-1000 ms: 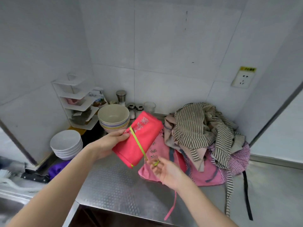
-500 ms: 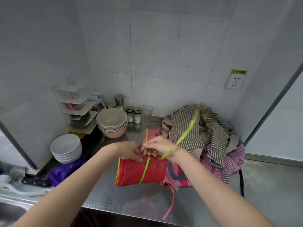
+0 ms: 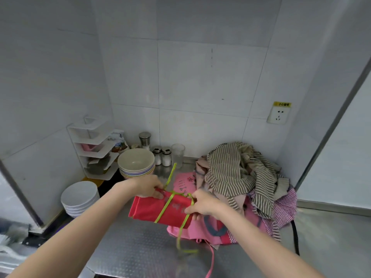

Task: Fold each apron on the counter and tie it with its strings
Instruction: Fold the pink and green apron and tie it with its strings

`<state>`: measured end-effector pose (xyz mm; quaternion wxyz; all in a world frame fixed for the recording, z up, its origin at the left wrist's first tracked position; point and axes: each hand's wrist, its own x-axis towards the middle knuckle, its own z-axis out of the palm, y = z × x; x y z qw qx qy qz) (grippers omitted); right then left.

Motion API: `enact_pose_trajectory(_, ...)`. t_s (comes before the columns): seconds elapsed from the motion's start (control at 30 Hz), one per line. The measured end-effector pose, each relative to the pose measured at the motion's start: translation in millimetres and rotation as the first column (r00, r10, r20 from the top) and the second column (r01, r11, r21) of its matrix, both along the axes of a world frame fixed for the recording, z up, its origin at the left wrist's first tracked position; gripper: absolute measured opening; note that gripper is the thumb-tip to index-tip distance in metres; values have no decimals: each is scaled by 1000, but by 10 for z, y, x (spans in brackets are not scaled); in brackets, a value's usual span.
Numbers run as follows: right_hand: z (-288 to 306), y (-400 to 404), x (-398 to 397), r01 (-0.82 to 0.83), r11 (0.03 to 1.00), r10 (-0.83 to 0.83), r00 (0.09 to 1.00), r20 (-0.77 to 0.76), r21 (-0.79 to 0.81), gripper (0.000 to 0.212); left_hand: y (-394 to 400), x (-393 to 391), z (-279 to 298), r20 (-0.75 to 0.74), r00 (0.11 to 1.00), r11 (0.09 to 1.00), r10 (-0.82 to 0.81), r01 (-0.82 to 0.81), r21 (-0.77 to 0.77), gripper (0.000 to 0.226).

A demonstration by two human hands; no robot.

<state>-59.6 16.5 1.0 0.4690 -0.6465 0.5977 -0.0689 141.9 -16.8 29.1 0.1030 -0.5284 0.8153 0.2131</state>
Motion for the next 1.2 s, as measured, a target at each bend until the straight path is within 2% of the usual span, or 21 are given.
enact_pose_trajectory(0.13, 120, -129, 26, -161, 969, 114, 964, -239, -187, 20, -55, 7, 58, 50, 998, 995, -39, 43, -85, 26)
enact_pose_trajectory(0.2, 191, -169, 42, -217, 940, 128, 940, -316, -263, 36, -52, -28, 113, 72, 996, 989, -46, 55, -136, 25)
enact_pose_trajectory(0.27, 261, -193, 76, -304, 891, 158, 904, -397, -338, 43, -65, -34, 172, 95, 995, 983, -44, 60, -176, 27)
enact_pose_trajectory(0.33, 313, -221, 100, -382, 836, 168, 862, -478, -394, 37, -90, -24, 224, 98, 995, 980, -34, 53, -192, 27)
enact_pose_trajectory(0.4, 391, -258, 153, -449, 769, 137, 811, -570, -455, 19, -91, -3, 282, 152, 988, 975, -31, 63, -212, 26)
enact_pose_trajectory(0.43, 452, -266, 186, -457, 742, 121, 811, -572, -491, 13, -84, 4, 304, 194, 980, 972, -40, 83, -219, 26)
enact_pose_trajectory(0.5, 613, -267, 259, -450, 732, 161, 843, -513, -511, 17, -68, 22, 328, 261, 964, 971, -58, 116, -211, 27)
enact_pose_trajectory(0.63, 962, -296, 322, -552, 787, 438, 815, -379, -276, 13, -11, -20, 403, 260, 955, 968, -141, 188, -169, 30)
enact_pose_trajectory(0.67, 1032, -319, 326, -552, 799, 470, 820, -326, -237, 10, 24, -38, 445, 219, 960, 966, -172, 208, -155, 32)
enact_pose_trajectory(0.73, 1126, -389, 285, -472, 848, 432, 879, -203, -240, 13, 97, -48, 520, -63, 978, 979, -197, 193, -65, 36)
enact_pose_trajectory(0.77, 1174, -408, 245, -398, 888, 387, 917, -94, -228, 16, 134, -29, 570, -260, 949, 982, -179, 187, 9, 35)
enact_pose_trajectory(0.83, 1192, -439, 137, -219, 964, 244, 954, 173, -150, 11, 221, 46, 685, -601, 794, 980, -94, 179, 83, 29)
enact_pose_trajectory(0.9, 1157, -399, 39, -28, 992, 62, 957, 282, -123, 12, 251, 100, 768, -827, 563, 988, 0, 129, 88, 27)
enact_pose_trajectory(0.93, 1094, -371, 16, 59, 987, -20, 966, 257, -148, 16, 243, 104, 790, -900, 433, 994, 58, 62, 94, 27)
enact_pose_trajectory(0.97, 1024, -328, 27, 121, 980, -72, 957, 280, -161, 23, 221, 100, 800, -943, 311, 993, 117, -24, 115, 27)
enact_pose_trajectory(1.0, 910, -334, 64, 171, 976, -109, 919, 379, -134, 29, 187, 87, 798, -960, 222, 982, 169, -116, 147, 26)
enact_pose_trajectory(1.03, 845, -312, 138, 253, 966, -189, 818, 543, -45, 29, 154, 73, 786, -963, 168, 962, 209, -210, 172, 24)
enact_pose_trajectory(1.07, 758, -346, 199, 318, 948, -249, 751, 611, -4, 27, 104, 65, 759, -959, 153, 935, 238, -303, 184, 23)
enact_pose_trajectory(1.1, 700, -345, 254, 374, 927, -294, 727, 621, 2, 25, 68, 57, 714, -952, 144, 907, 269, -370, 201, 22)
enact_pose_trajectory(1.13, 630, -375, 291, 406, 913, -314, 749, 583, -30, 24, 50, 46, 667, -944, 127, 881, 304, -414, 228, 22)
enact_pose_trajectory(1.2, 568, -355, 310, 431, 896, -323, 798, 509, -108, 24, 59, -3, 595, -929, 9, 845, 371, -418, 333, 18)
